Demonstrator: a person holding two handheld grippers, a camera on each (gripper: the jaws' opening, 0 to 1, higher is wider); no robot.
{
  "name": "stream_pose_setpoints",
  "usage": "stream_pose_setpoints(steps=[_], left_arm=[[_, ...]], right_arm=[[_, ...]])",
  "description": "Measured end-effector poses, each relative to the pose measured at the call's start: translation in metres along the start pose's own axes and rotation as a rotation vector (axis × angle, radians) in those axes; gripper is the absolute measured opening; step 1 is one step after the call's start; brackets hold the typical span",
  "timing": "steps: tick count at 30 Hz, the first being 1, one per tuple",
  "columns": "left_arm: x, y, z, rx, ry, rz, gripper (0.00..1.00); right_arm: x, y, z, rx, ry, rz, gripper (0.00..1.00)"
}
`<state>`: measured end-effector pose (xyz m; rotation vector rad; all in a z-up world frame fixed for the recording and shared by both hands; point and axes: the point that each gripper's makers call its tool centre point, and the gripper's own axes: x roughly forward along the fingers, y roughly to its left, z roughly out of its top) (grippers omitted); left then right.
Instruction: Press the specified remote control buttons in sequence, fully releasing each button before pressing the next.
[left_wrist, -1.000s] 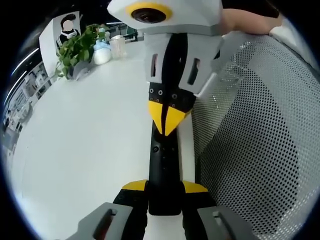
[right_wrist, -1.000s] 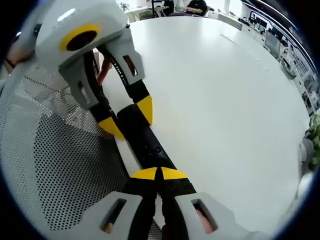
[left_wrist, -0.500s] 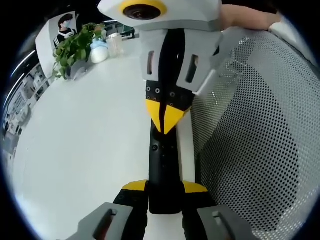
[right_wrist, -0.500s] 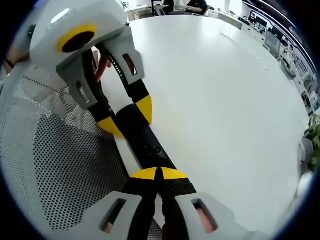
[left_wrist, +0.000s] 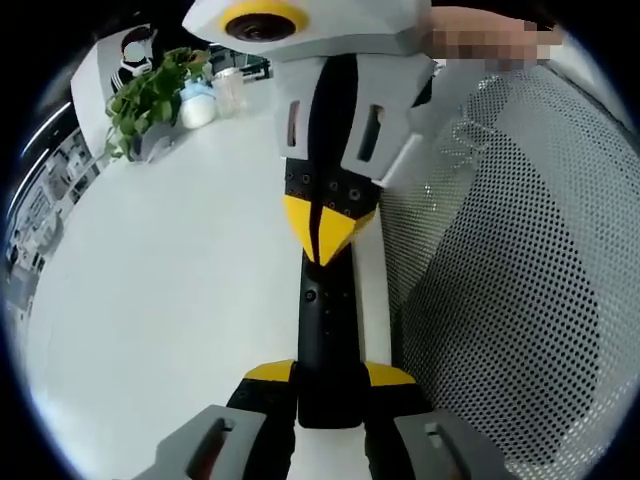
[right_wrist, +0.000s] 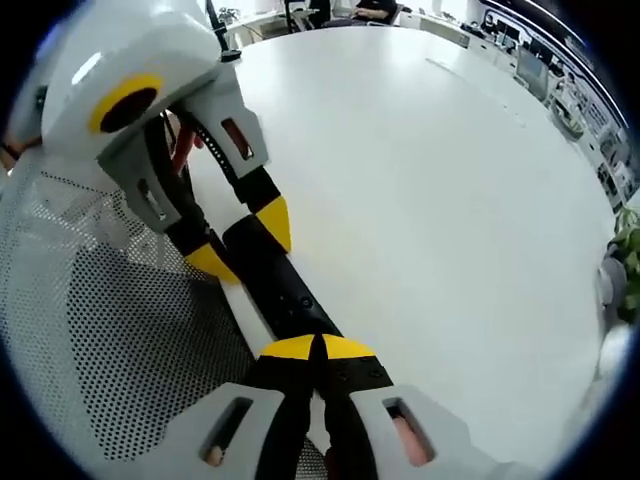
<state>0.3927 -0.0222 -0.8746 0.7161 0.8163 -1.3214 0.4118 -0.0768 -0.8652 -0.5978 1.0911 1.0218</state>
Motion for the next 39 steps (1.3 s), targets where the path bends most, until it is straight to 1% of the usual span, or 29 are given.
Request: stream_pose_setpoints(steps=[4, 8, 12, 19, 22, 27, 31, 33, 39], left_arm=[[0.000, 0.000, 0.001, 0.001, -0.004, -0.004, 0.24], [0.000, 0.000, 0.000, 0.002, -0.003, -0.004, 0.24], [0.000, 0.000, 0.001, 0.007, -0.009, -0.006, 0.24], [0.000, 0.000, 0.001, -0.004, -0.038, -0.006, 0.24], [0.000, 0.000, 0.001, -0.002, -0.044, -0.006, 0.24], [0.000, 0.000, 0.001, 0.004, -0.053, -0.003, 0.24], [0.000, 0.000, 0.001, 0.009, -0.052, -0.001, 0.24], [0.000, 0.000, 0.001, 0.006, -0.056, -0.001, 0.24], [-0.001, 0.000, 0.000, -0.006, -0.074, 0.000, 0.24]], right_arm=[[-0.001, -0.008, 0.003, 0.052, -0.022, -0.020, 0.00], [-0.004, -0.010, 0.011, 0.103, -0.075, -0.016, 0.00], [-0.003, -0.005, 0.019, 0.102, -0.109, -0.007, 0.00], [0.000, 0.002, 0.028, 0.095, -0.137, 0.006, 0.00], [0.002, 0.003, 0.030, 0.102, -0.138, 0.011, 0.00], [0.006, 0.006, 0.027, 0.090, -0.113, 0.014, 0.00], [0.008, 0.008, 0.022, 0.101, -0.095, 0.024, 0.00], [0.011, 0.009, 0.017, 0.100, -0.069, 0.026, 0.00], [0.011, 0.009, 0.020, 0.084, -0.078, 0.010, 0.00]])
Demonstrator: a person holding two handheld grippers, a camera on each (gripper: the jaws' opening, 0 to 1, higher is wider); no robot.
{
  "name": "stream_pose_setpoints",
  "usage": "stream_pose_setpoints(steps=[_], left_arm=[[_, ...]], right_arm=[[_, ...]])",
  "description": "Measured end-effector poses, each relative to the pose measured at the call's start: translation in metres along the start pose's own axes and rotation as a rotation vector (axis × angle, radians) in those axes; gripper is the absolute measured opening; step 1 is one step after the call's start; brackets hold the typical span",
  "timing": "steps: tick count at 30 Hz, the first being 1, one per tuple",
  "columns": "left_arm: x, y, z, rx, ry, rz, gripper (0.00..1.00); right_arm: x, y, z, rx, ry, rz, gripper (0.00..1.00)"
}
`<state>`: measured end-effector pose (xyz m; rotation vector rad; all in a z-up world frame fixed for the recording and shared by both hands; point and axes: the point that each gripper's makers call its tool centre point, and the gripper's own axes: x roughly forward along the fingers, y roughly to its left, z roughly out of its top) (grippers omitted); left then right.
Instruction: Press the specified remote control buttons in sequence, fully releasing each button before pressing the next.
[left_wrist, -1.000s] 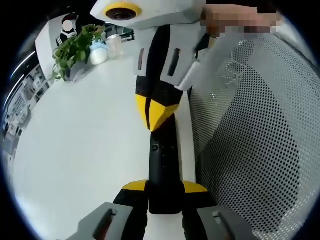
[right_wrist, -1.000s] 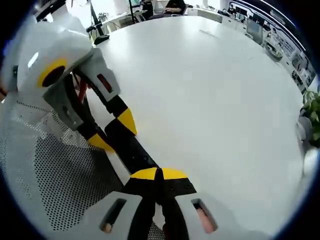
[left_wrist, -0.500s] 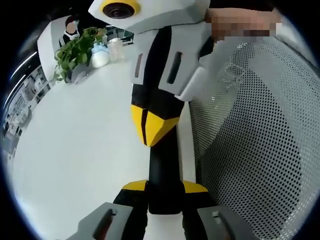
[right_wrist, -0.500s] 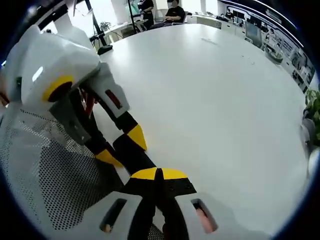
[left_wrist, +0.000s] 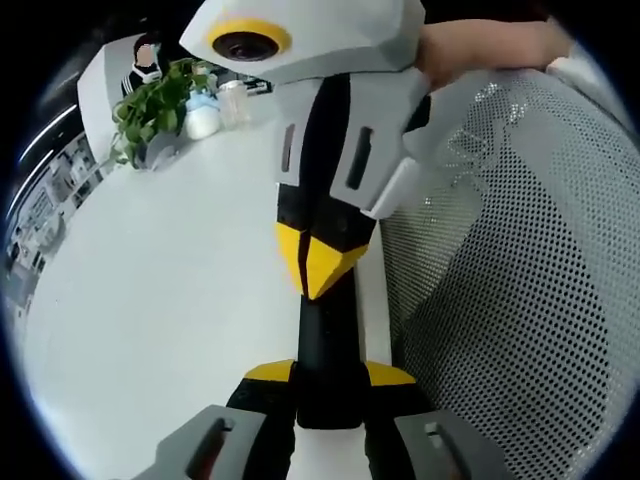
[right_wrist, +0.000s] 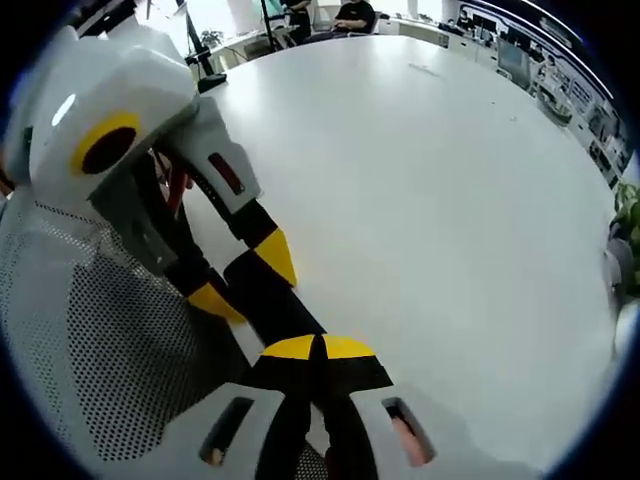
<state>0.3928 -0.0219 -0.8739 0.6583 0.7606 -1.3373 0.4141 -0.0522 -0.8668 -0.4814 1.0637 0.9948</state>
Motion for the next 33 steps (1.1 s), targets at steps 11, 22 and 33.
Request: stream_pose_setpoints(steps=[11, 22, 33], left_arm=[[-0.0004, -0.0006, 0.0003, -0.006, -0.005, 0.001, 0.24], [0.0002, -0.0001, 0.0013, -0.034, -0.018, 0.022, 0.24], [0.0015, 0.0002, 0.0021, -0.054, -0.002, 0.037, 0.25]], right_arm=[[0.0021, 0.0023, 0.0016, -0.007, 0.028, -0.028, 0.00], [0.0069, -0.0007, 0.0014, -0.045, 0.103, -0.157, 0.00], [0.0020, -0.0026, 0.0005, 0.077, -0.009, -0.165, 0.00]])
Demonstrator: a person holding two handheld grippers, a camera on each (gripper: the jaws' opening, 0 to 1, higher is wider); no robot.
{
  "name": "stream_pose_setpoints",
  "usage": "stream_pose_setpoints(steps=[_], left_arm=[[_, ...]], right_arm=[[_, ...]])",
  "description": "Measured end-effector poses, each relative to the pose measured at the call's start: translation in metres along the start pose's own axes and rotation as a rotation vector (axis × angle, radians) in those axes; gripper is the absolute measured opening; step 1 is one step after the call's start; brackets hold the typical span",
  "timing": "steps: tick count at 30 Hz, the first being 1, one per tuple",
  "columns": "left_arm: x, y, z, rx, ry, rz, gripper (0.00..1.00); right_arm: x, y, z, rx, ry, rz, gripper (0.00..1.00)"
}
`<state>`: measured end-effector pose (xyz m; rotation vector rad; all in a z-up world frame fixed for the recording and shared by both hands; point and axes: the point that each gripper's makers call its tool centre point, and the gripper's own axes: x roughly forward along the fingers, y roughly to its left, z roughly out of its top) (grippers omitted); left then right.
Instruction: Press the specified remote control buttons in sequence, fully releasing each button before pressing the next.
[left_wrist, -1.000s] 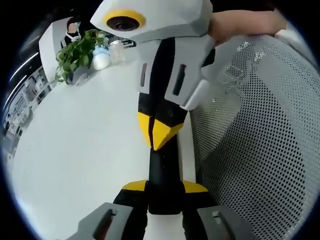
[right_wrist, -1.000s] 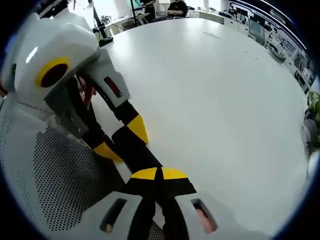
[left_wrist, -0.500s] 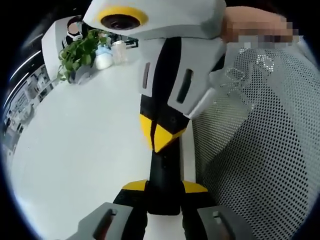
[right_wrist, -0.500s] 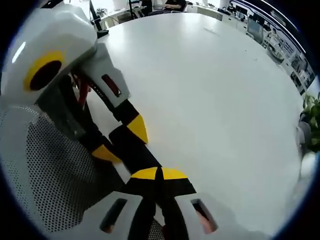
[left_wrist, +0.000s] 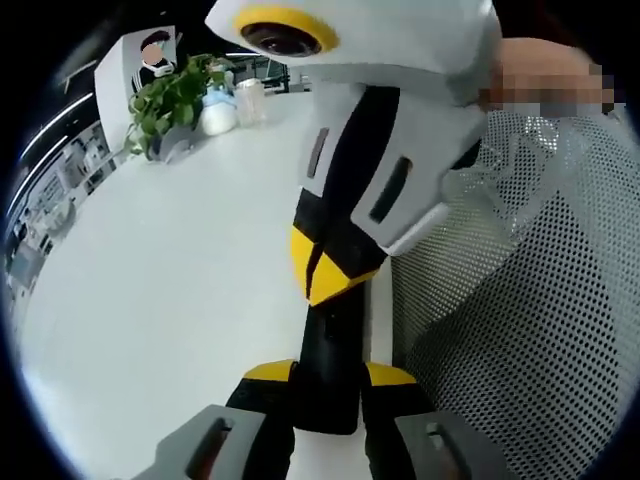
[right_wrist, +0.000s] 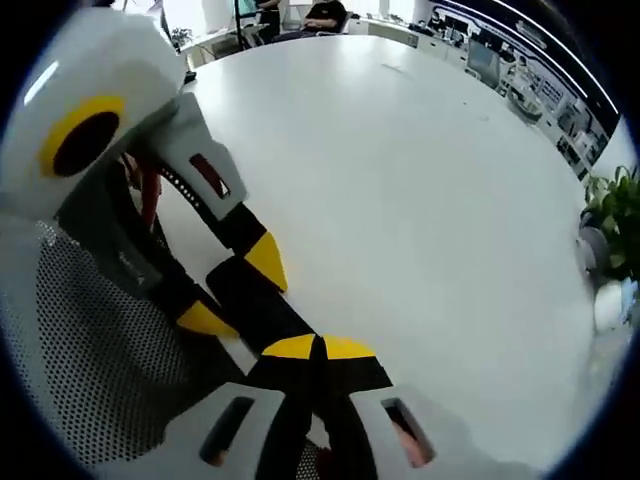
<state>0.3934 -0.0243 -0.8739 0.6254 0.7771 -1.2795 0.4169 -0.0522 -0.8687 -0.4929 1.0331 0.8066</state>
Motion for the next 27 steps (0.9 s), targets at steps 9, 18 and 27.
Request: stream_pose_setpoints(steps=[9, 18, 27], left_arm=[[0.0005, 0.0003, 0.0006, 0.010, 0.031, -0.009, 0.25], [0.0006, 0.0002, 0.0003, 0.009, 0.026, -0.011, 0.25], [0.0002, 0.0002, 0.0001, 0.018, 0.048, -0.021, 0.25]], right_arm=[[0.0000, -0.0025, -0.0008, 0.138, -0.013, 0.084, 0.00], [0.0000, 0.0002, -0.0013, 0.213, -0.012, 0.116, 0.00], [-0.0002, 0.0025, -0.0005, 0.077, -0.015, 0.071, 0.00]])
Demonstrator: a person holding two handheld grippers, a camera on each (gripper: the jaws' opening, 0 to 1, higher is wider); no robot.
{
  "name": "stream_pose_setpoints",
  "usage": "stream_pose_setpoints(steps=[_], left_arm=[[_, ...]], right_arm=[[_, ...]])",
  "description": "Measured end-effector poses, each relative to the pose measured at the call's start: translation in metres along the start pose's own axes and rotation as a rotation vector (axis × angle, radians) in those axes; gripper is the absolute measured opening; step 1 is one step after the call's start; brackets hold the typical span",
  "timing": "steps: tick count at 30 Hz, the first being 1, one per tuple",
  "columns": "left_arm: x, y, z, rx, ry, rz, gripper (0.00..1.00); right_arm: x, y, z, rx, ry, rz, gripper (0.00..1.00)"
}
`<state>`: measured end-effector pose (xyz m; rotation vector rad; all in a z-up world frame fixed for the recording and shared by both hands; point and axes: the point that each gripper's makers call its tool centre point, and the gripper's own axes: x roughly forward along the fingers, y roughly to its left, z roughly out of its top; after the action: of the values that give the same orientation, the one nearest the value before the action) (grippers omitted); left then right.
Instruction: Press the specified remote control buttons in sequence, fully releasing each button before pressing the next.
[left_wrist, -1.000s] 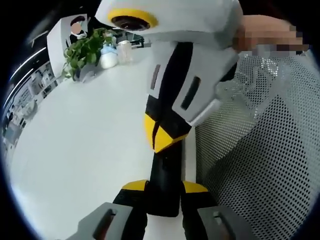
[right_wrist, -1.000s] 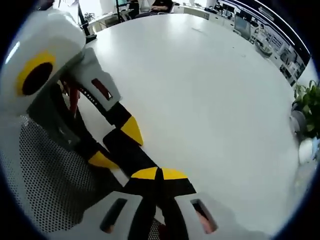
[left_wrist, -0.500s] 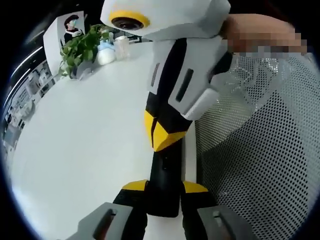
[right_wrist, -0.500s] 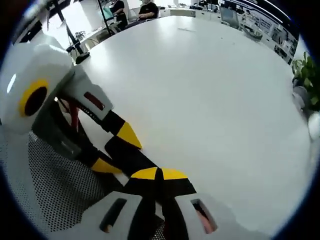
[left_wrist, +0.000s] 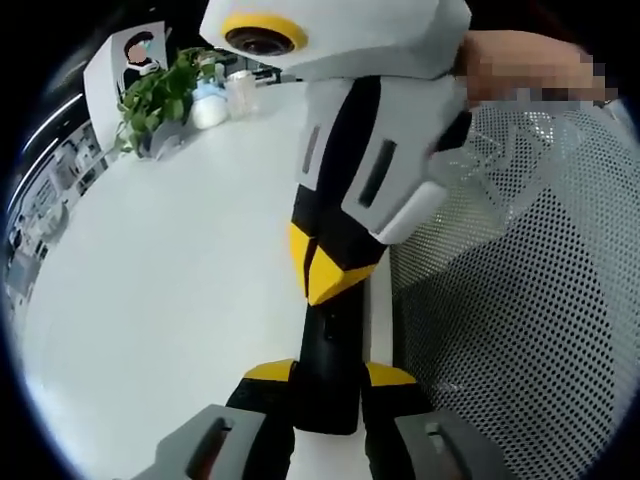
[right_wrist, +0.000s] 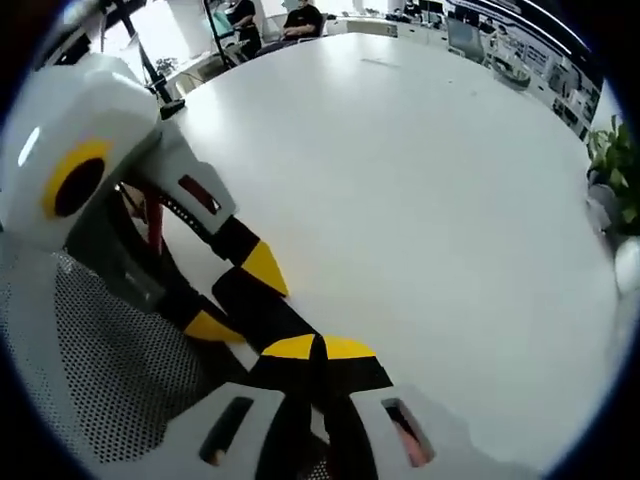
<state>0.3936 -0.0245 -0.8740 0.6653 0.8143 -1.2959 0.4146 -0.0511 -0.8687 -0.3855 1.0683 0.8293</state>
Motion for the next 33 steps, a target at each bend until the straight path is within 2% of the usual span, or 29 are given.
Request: stream_pose_setpoints(steps=[4, 19, 20, 23, 24, 27, 33], left_arm=[[0.0001, 0.0002, -0.0002, 0.005, 0.011, -0.007, 0.25], [0.0008, 0.0007, -0.0003, 0.004, 0.010, -0.003, 0.25], [0.0006, 0.0006, -0.0002, 0.004, 0.010, -0.003, 0.25], [0.0005, 0.0004, 0.0000, 0.003, 0.008, 0.000, 0.25], [0.0006, 0.0005, -0.0001, 0.004, 0.008, -0.001, 0.25], [0.0009, 0.0007, 0.0000, 0.004, 0.008, -0.004, 0.25], [0.0003, 0.0002, 0.0003, 0.007, 0.007, -0.004, 0.25]], right_arm=[[0.0001, 0.0001, 0.0002, -0.035, 0.001, -0.013, 0.00], [0.0011, -0.0016, 0.0009, -0.078, 0.013, -0.038, 0.00], [0.0012, -0.0019, 0.0009, -0.067, 0.012, -0.041, 0.00], [0.0007, -0.0028, 0.0007, 0.038, -0.025, -0.031, 0.00], [0.0002, -0.0035, 0.0003, 0.044, -0.026, -0.021, 0.00], [0.0000, -0.0049, -0.0003, 0.138, -0.009, -0.001, 0.00], [-0.0028, -0.0032, -0.0025, 0.075, 0.000, 0.001, 0.00]])
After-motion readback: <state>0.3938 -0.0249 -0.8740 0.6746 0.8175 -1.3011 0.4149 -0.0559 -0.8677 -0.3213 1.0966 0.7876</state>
